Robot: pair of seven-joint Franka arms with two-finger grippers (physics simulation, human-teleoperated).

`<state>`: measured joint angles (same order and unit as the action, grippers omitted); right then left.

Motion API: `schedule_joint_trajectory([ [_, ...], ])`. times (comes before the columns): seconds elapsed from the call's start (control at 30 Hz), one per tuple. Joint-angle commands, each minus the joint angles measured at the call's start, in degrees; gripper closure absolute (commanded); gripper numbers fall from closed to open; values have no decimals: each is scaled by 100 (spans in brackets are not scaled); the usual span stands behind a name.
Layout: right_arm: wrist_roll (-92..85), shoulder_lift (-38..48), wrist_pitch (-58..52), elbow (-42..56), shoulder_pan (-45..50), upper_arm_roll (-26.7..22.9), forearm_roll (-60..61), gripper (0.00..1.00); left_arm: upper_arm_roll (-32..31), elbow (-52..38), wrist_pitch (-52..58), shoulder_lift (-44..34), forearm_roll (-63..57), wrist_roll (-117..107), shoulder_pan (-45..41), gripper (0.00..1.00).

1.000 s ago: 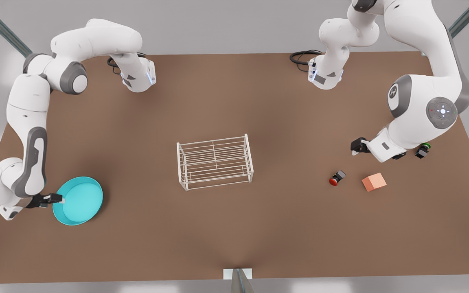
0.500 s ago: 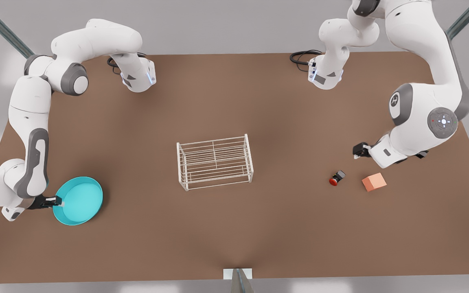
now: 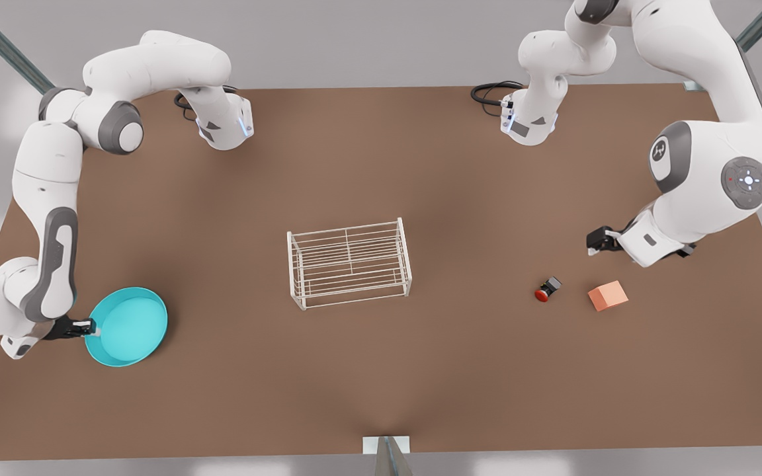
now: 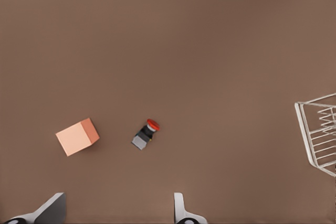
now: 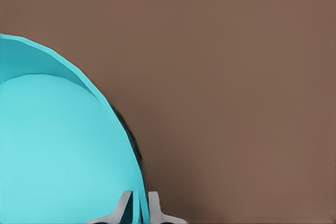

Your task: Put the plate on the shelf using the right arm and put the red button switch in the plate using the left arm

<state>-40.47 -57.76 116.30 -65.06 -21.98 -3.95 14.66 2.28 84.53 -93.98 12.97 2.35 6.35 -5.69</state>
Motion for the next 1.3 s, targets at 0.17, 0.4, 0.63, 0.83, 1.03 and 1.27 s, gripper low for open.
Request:
schedule_joint_trajectory([
  [0.17, 30, 159, -371, 2, 1, 26, -7, 75, -17, 2, 178, -58, 2, -556, -11, 0],
  [0.4, 30, 397, -705, 2, 1, 97, 10, 80, -43, 126, 169, -102, 2, -574, -81, 0],
  [0.63, 65, 854, -1276, -6, 36, 448, 256, 81, -43, 152, 73, -23, -7, -565, -72, 0],
  [0.83, 487, 1179, -2226, -33, 159, 615, 494, 81, -8, 169, 125, -137, -24, -556, -64, 0],
  [1.03, 1023, 1407, -3069, -59, 756, 712, 494, 81, -61, 249, 178, -208, -60, -548, -81, 0],
  [1.27, 1937, 1812, -3439, -59, 1222, 1362, 485, 81, -325, 424, -278, -58, -279, -407, -81, 0],
])
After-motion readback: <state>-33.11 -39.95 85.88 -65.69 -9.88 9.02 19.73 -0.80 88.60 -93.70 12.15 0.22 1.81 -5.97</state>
